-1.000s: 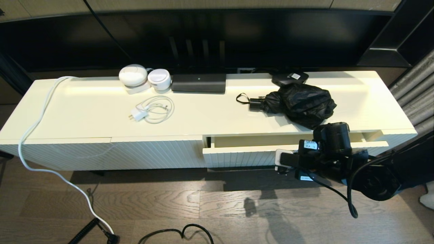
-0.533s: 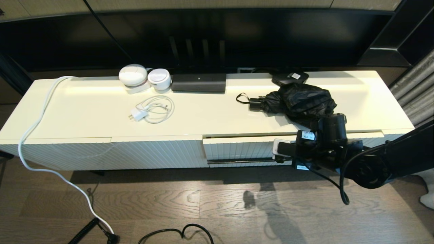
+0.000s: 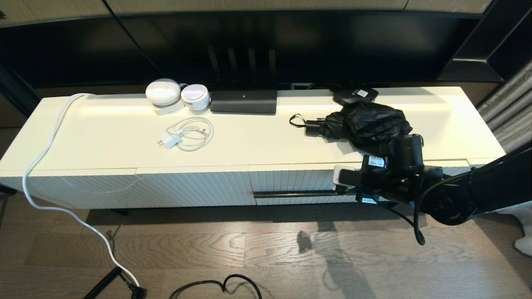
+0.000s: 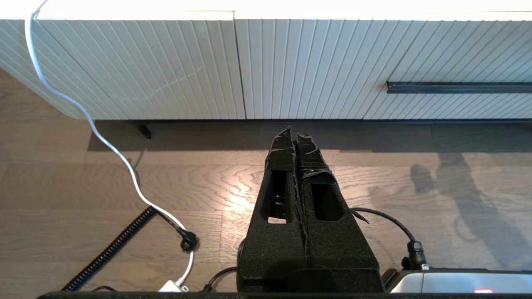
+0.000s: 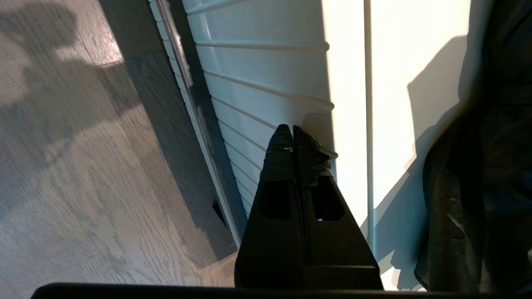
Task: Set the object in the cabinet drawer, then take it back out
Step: Close the drawer
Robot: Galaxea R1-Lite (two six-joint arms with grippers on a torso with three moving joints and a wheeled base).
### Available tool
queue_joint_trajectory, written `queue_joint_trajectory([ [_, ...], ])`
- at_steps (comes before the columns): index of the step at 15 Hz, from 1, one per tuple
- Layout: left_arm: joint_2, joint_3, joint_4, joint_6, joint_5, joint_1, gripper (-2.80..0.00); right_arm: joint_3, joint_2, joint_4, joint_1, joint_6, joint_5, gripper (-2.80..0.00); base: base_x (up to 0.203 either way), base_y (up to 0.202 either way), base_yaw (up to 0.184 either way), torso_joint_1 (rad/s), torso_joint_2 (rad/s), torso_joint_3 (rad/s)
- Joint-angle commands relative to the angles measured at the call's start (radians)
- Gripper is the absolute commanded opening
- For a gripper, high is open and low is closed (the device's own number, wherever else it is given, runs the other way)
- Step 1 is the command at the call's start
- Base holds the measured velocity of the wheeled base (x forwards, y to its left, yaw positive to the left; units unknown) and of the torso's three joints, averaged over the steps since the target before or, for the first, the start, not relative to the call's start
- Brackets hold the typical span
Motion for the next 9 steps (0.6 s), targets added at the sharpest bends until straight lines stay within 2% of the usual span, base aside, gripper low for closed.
queue_joint_trajectory([
  [1,0.001,0.000,0.000,-0.001,0.000,0.001,-2.80,0.005,-0.011,-0.007,-0.001,-0.006,-0.002,-2.80,0.000,0.000,0.000,0.000,0.00,0.000],
  [4,0.001,0.000,0.000,-0.001,0.000,0.001,-2.80,0.013,-0.080,0.062,-0.001,0.002,-0.002,-2.80,0.000,0.000,0.000,0.000,0.00,0.000],
  [6,0.001,0.000,0.000,-0.001,0.000,0.001,-2.80,0.011,-0.159,0.196,-0.001,0.022,-0.020,-2.80,0.000,0.000,0.000,0.000,0.00,0.000],
  [9,0.001,0.000,-0.001,-0.001,0.000,0.000,-2.80,0.007,-0.369,0.392,-0.002,0.144,-0.057,-2.80,0.000,0.000,0.000,0.000,0.00,0.000],
])
